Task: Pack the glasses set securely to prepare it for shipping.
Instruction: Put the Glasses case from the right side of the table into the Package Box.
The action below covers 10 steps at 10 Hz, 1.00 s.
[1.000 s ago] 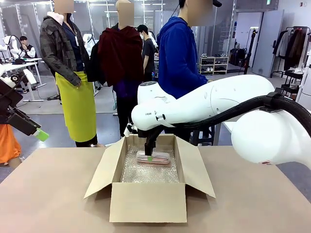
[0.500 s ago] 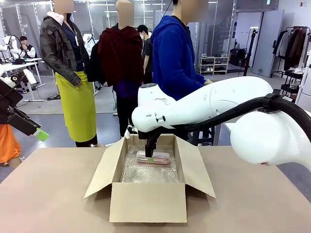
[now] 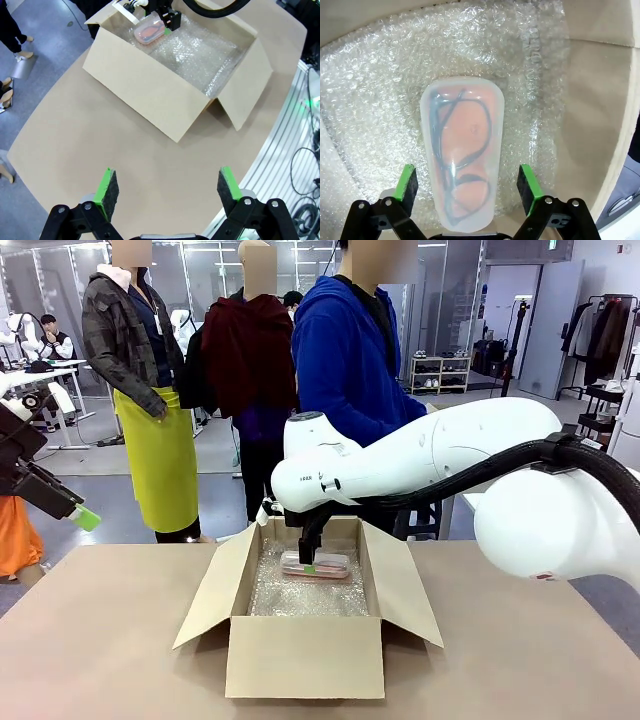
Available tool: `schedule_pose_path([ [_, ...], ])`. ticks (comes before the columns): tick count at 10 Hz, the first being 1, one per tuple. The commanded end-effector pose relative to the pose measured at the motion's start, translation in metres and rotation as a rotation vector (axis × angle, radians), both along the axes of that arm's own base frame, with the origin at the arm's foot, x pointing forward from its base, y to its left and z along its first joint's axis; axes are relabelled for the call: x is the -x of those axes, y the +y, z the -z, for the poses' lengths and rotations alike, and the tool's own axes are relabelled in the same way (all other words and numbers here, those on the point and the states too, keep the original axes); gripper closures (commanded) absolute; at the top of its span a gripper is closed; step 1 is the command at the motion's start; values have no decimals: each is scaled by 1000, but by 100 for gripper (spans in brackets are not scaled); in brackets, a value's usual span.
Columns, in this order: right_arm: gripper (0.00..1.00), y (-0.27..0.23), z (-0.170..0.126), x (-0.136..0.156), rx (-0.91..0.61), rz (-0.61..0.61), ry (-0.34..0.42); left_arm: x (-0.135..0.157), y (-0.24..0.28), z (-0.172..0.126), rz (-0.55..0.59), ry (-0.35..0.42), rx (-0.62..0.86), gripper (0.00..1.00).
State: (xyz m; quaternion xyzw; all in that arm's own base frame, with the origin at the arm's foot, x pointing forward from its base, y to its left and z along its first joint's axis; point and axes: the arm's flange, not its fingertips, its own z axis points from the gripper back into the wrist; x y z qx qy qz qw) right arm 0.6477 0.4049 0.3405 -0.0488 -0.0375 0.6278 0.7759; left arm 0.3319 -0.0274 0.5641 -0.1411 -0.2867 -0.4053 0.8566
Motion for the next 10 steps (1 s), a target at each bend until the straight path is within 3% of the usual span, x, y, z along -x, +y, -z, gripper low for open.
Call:
schedule_pose_path([
  [1,0,2,-1,1,-1,-2,-2,0,2,-2,19,-7,14,0],
  [5,0,0,0,0,0,0,0,0,2,-2,19,-7,14,0],
  [7,0,-19,-53,34,-65,20,-46,0,2,-2,19,-7,14,0],
  [10,0,-78,-90,75,-239,144,-103,0,2,-2,19,-7,14,0],
])
